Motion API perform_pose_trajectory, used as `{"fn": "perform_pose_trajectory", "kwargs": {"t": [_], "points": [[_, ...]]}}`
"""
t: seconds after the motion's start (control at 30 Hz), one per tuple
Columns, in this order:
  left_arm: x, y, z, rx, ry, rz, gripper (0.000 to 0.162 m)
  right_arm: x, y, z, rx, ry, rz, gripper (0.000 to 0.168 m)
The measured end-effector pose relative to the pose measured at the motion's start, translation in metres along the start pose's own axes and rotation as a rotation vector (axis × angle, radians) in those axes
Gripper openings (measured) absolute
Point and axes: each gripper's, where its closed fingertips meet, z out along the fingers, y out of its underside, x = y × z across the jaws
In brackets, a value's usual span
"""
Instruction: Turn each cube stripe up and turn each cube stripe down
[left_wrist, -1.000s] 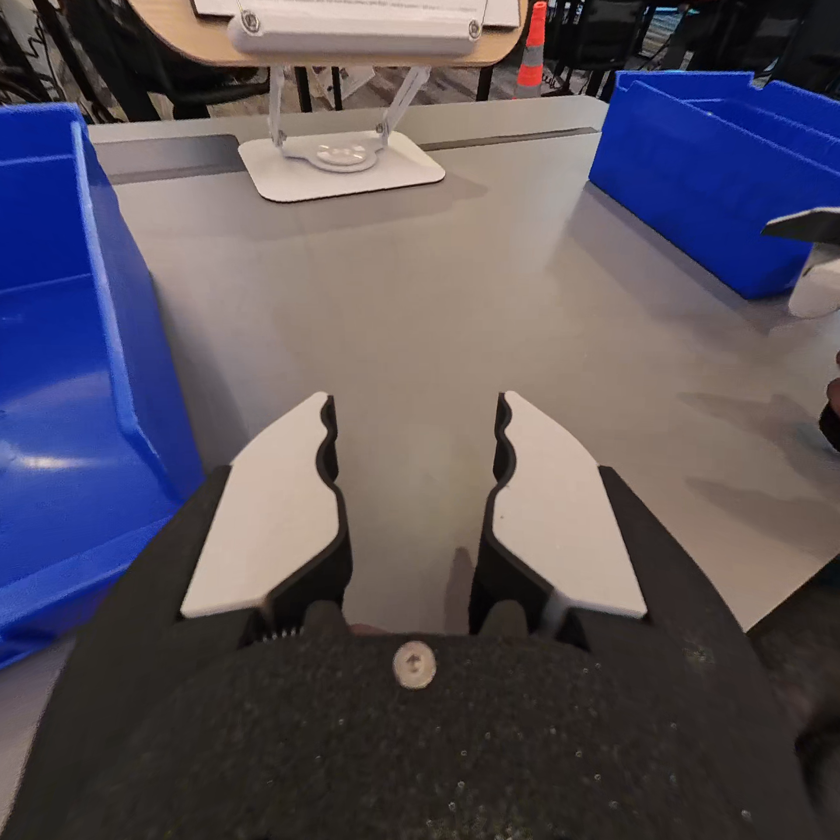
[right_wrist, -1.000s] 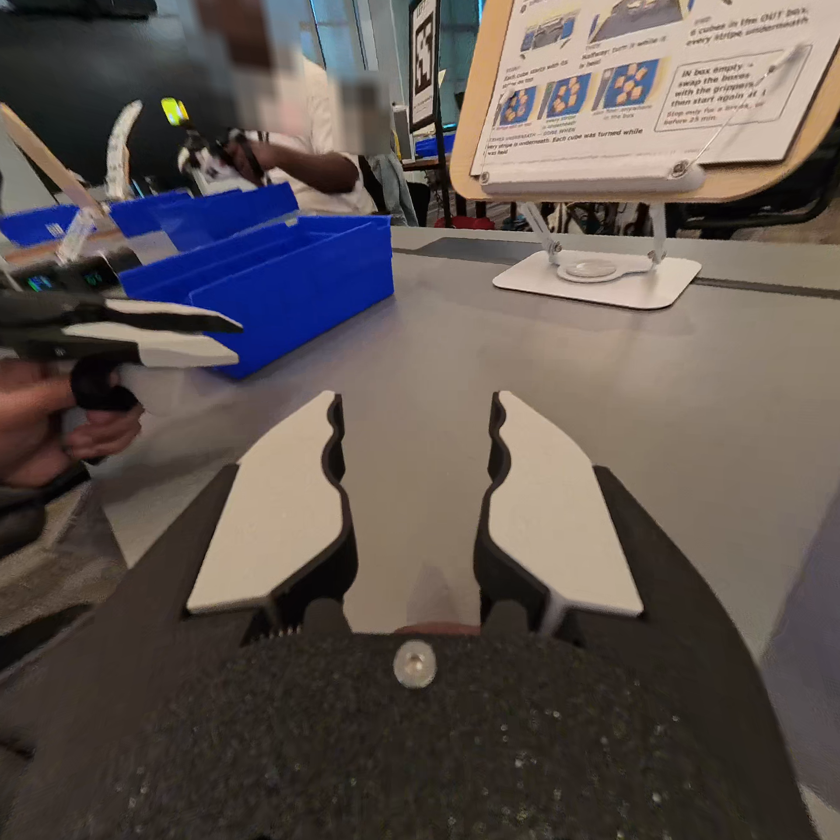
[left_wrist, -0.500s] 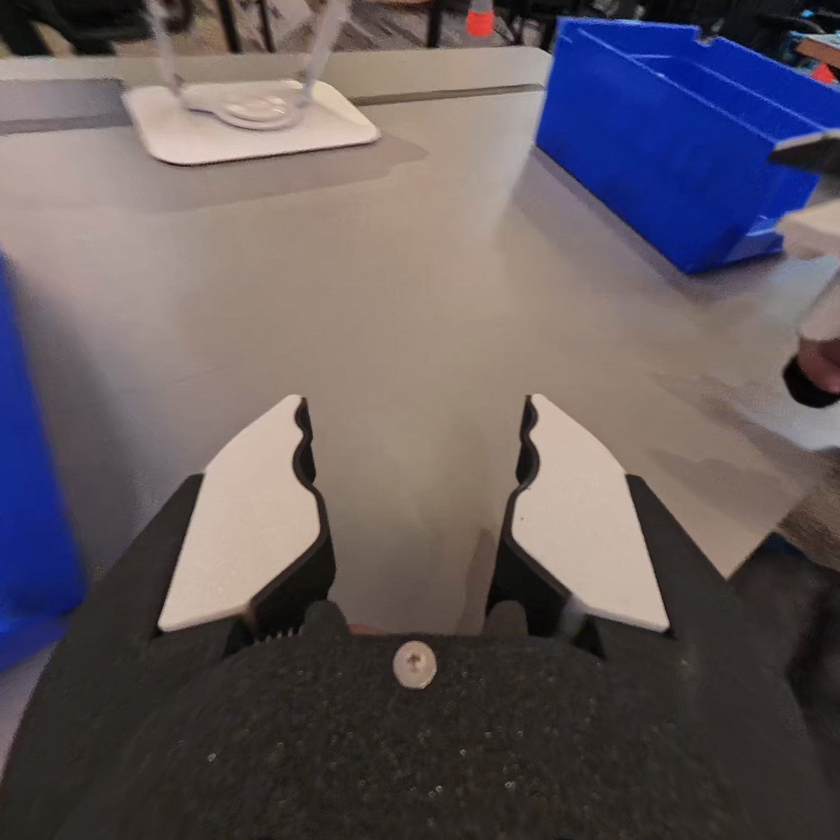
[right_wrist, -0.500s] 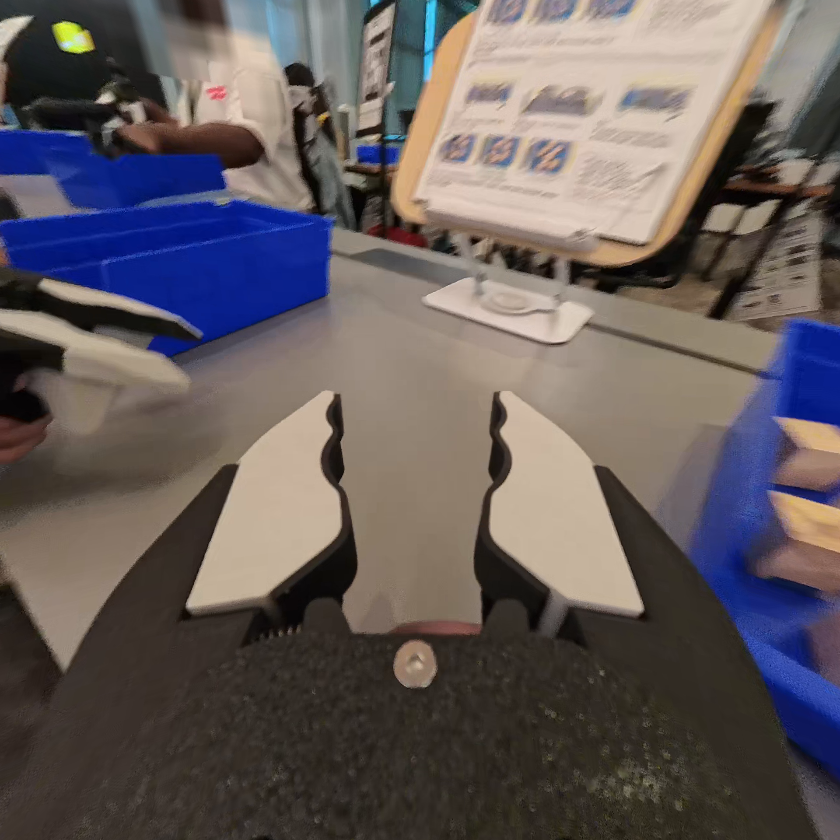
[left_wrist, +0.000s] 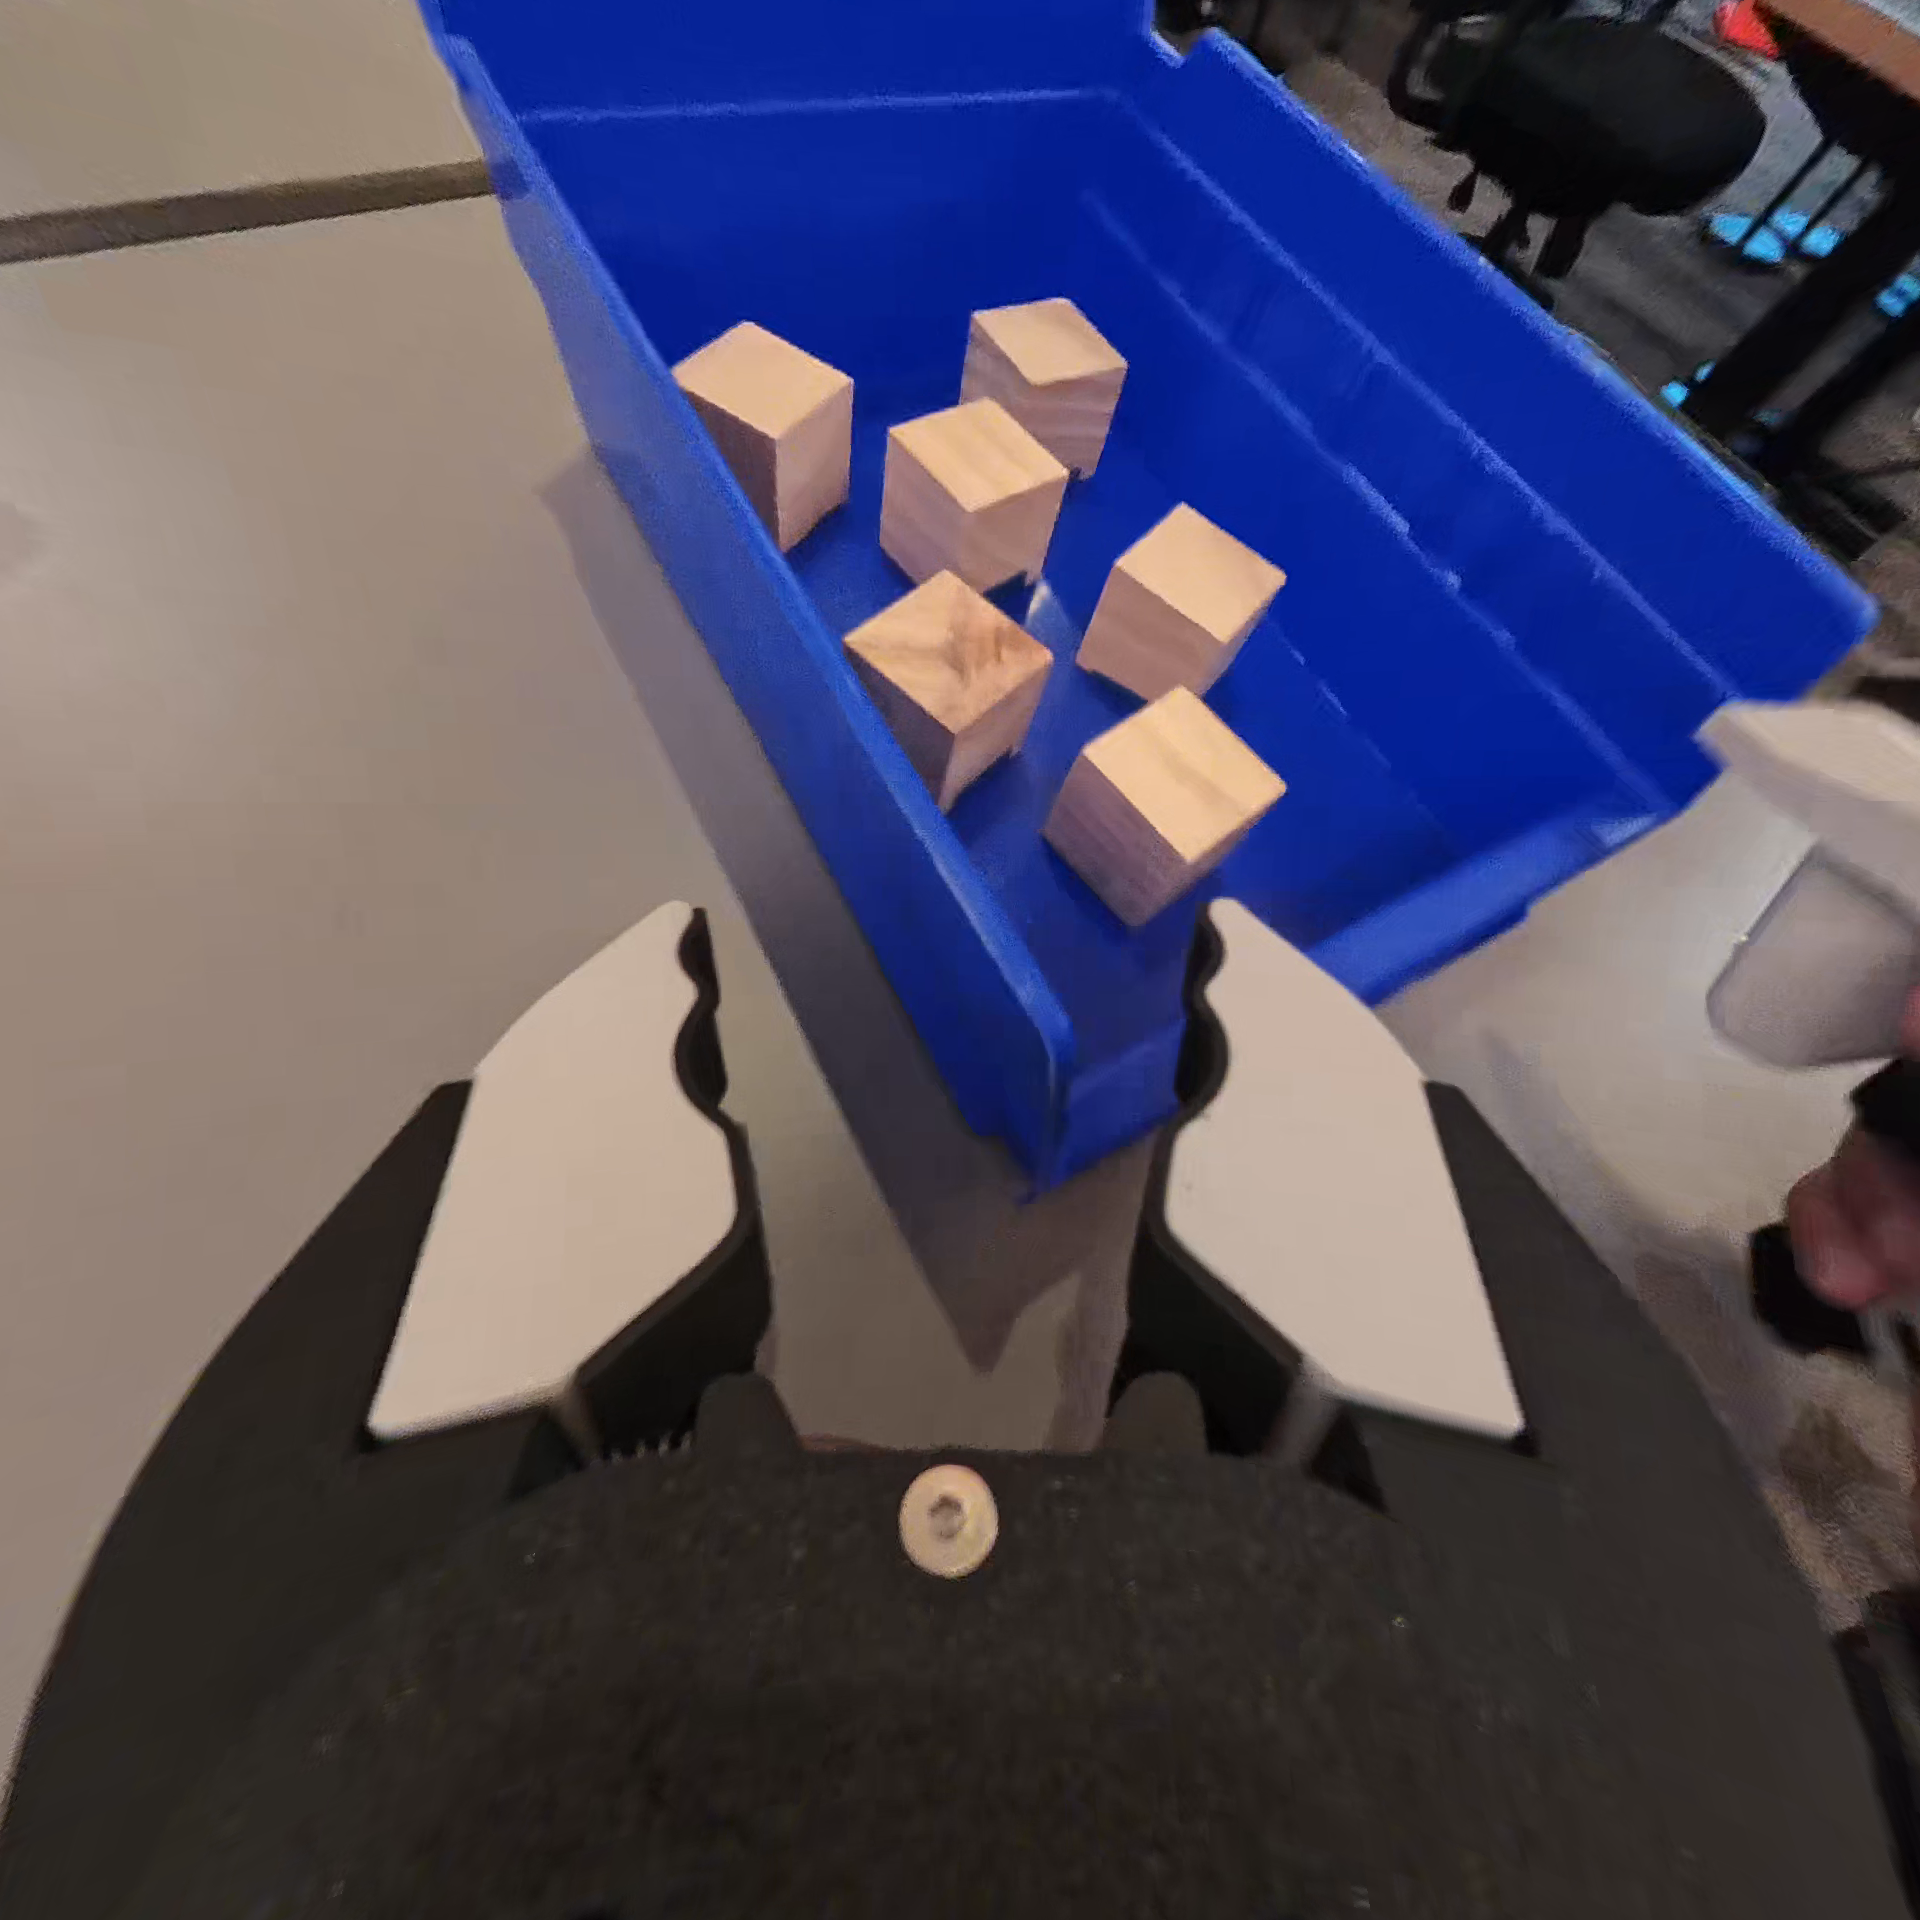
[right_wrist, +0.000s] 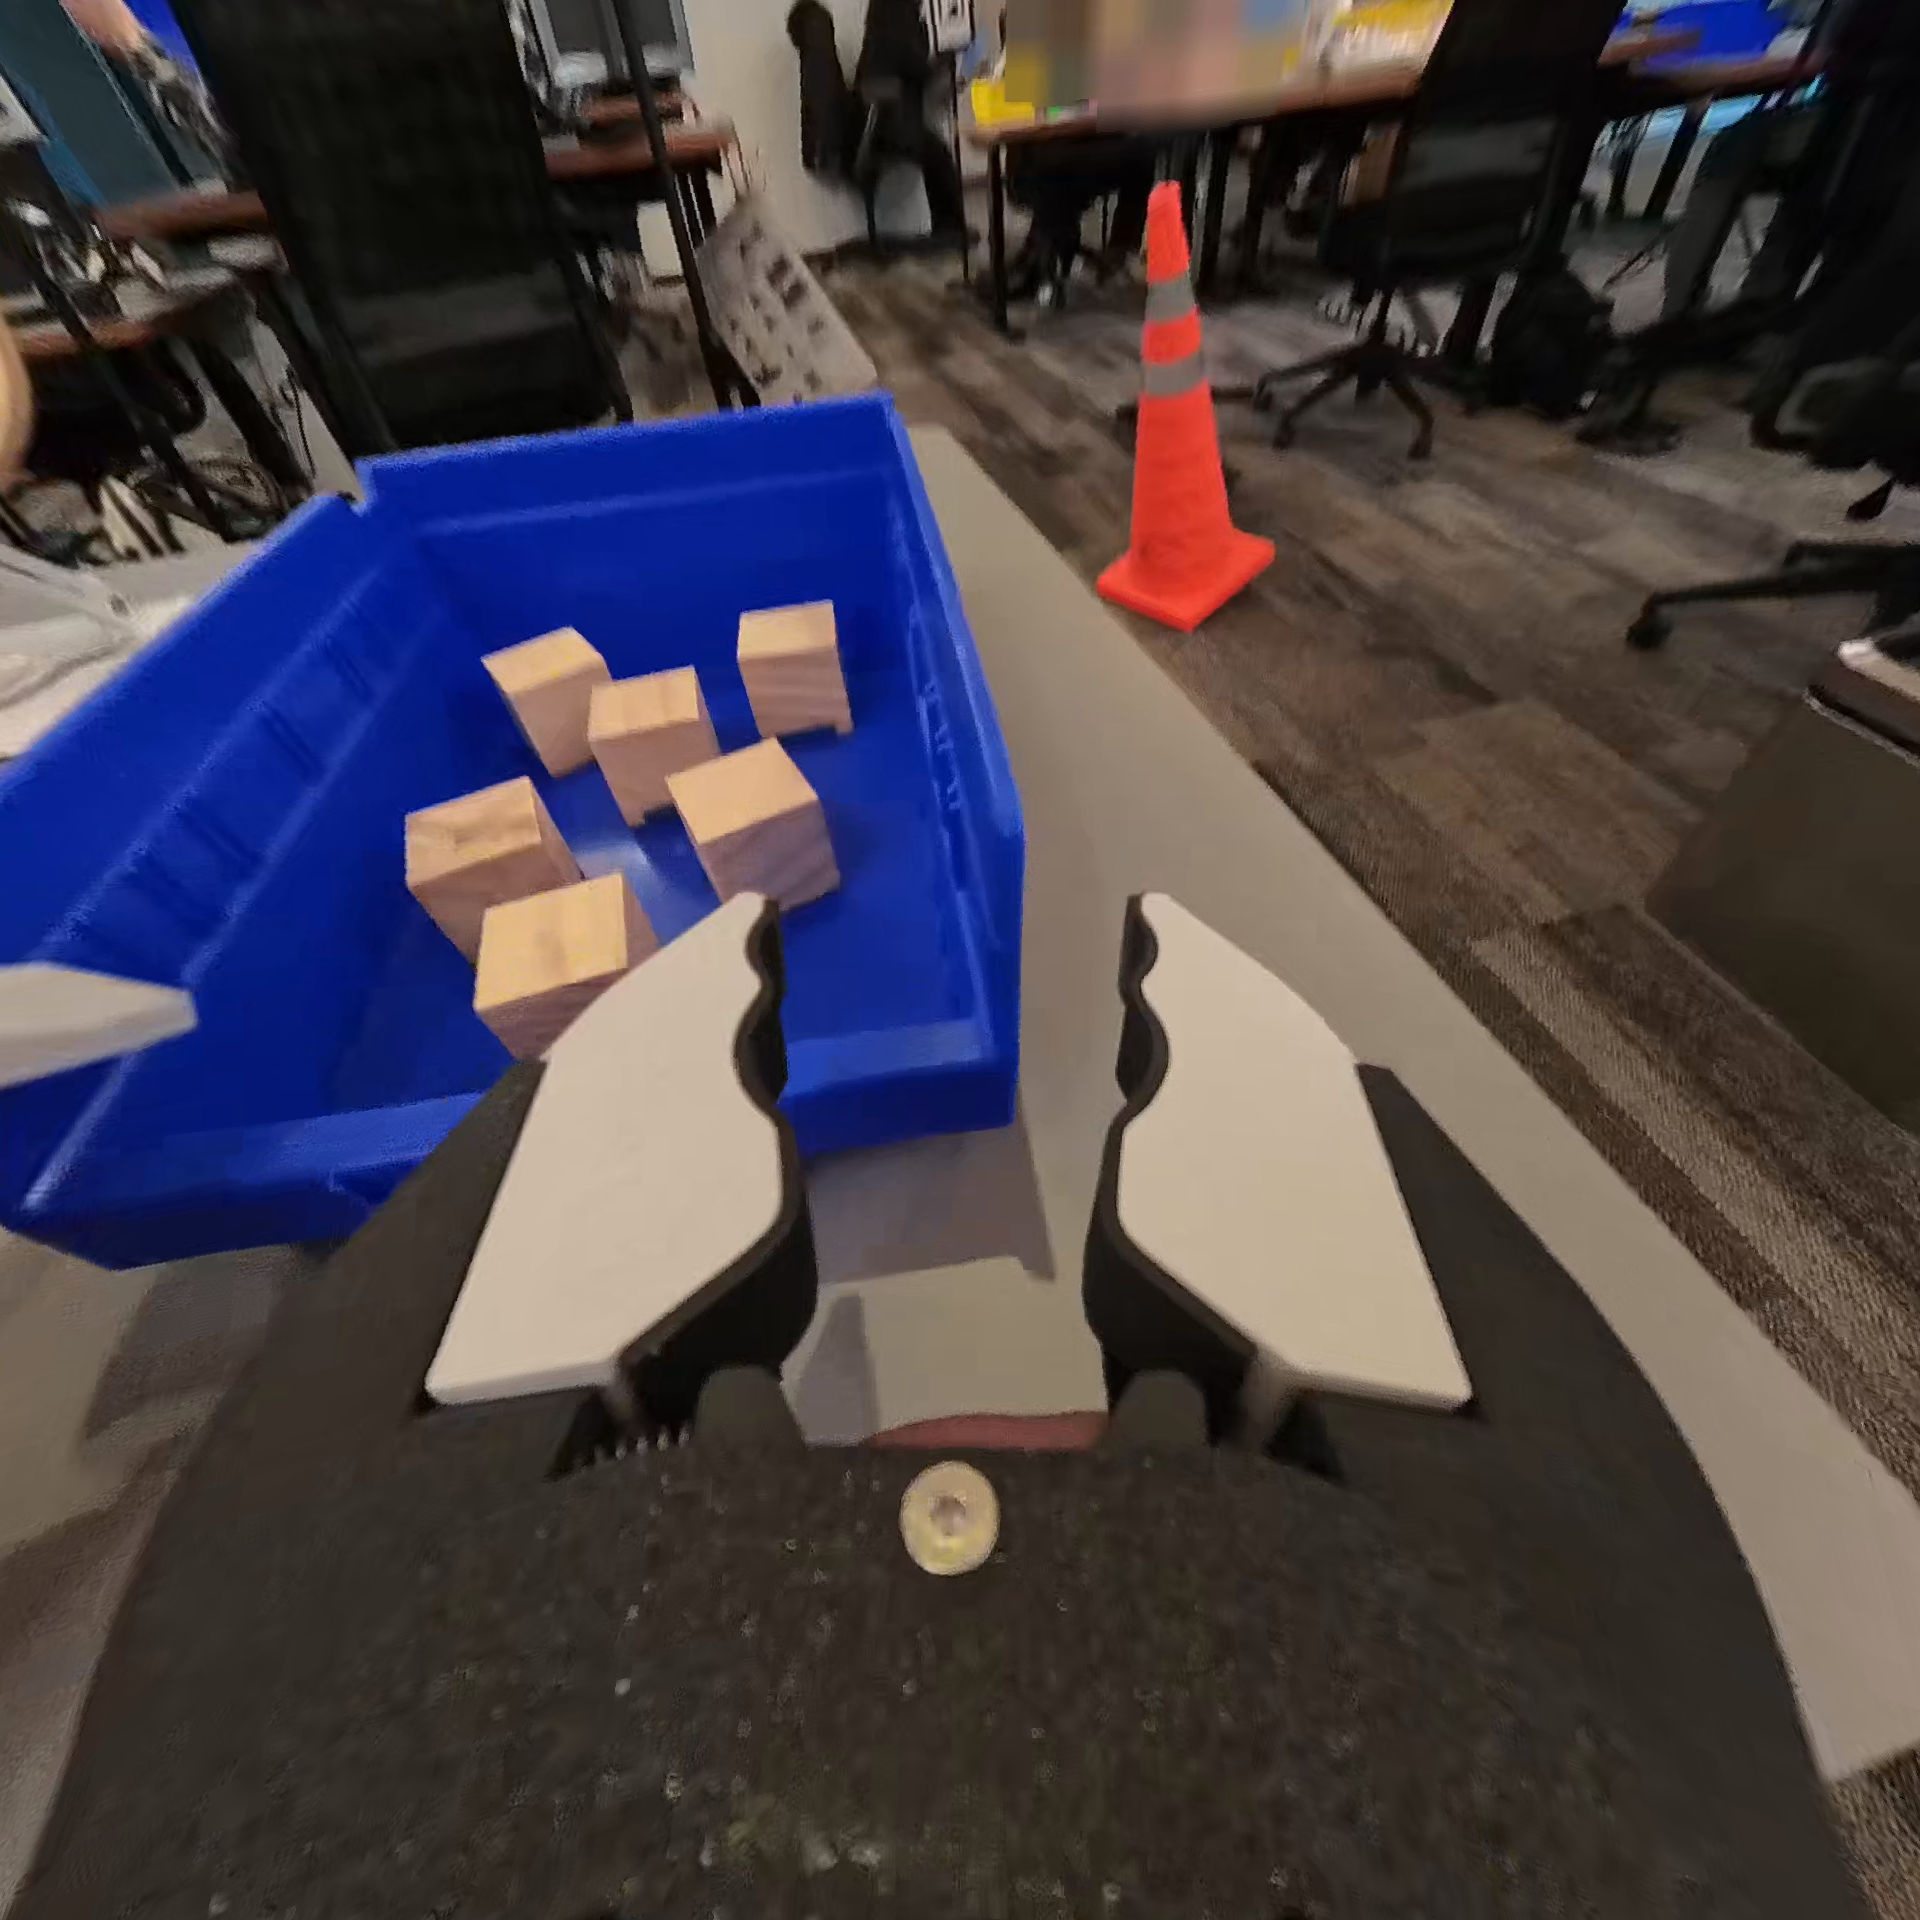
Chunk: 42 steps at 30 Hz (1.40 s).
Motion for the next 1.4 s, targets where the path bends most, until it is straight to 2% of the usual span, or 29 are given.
{"fn": "perform_pose_trajectory", "kwargs": {"t": [0.03,0.1,0.17,0.23,0.3,0.37,0.47,0.6,0.7,0.8,0.93,1.1,1.2,1.3,1.37,1.4], "points": [[0.0,-0.001,0.005,-0.002,0.008,-0.035,0.073,0.0,0.003,0.006,-0.018,0.004,-0.001,0.06],[0.002,-0.002,0.009,0.001,0.042,-0.072,0.032,-0.002,0.005,0.016,-0.027,0.003,0.002,0.054],[-0.008,-0.004,0.008,0.002,-0.03,-0.035,0.023,-0.006,0.006,0.027,-0.034,-0.018,0.047,0.048],[-0.023,-0.005,0.005,-0.003,-0.142,0.054,0.011,-0.015,0.007,0.035,-0.034,-0.069,0.137,0.032],[-0.031,-0.005,0.002,-0.001,-0.176,0.079,0.008,-0.03,0.006,0.038,-0.031,-0.131,0.191,0.02],[-0.04,-0.003,-0.006,0.008,-0.21,0.074,0.005,-0.036,0.007,0.033,-0.049,-0.091,0.188,0.009],[-0.054,0.002,-0.028,0.031,-0.214,0.057,0.004,-0.056,0.012,0.015,-0.03,-0.073,0.237,0.005],[-0.082,0.021,-0.087,0.066,-0.249,0.066,0.004,-0.108,0.007,-0.018,0.034,-0.109,0.25,0.005],[-0.118,0.039,-0.139,0.07,-0.314,0.046,0.006,-0.169,-0.002,-0.034,0.052,-0.217,0.206,0.006],[-0.164,0.055,-0.19,0.081,-0.408,-0.005,0.006,-0.239,0.005,-0.04,0.006,-0.343,0.178,0.006],[-0.219,0.073,-0.237,0.083,-0.538,-0.054,0.005,-0.316,0.017,-0.043,-0.038,-0.438,0.14,0.005],[-0.26,0.088,-0.258,0.072,-0.594,-0.097,0.004,-0.366,0.035,-0.04,-0.087,-0.49,0.114,0.005],[-0.273,0.096,-0.259,0.062,-0.609,-0.114,0.005,-0.378,0.055,-0.035,-0.134,-0.513,0.096,0.005],[-0.278,0.103,-0.254,0.085,-0.573,-0.168,0.006,-0.381,0.053,-0.035,-0.115,-0.526,0.06,0.006],[-0.272,0.104,-0.254,0.098,-0.525,-0.162,0.016,-0.382,0.052,-0.035,-0.1,-0.589,0.032,0.01],[-0.267,0.104,-0.259,0.103,-0.503,-0.164,0.036,-0.379,0.05,-0.038,-0.074,-0.617,0.001,0.015]]}}
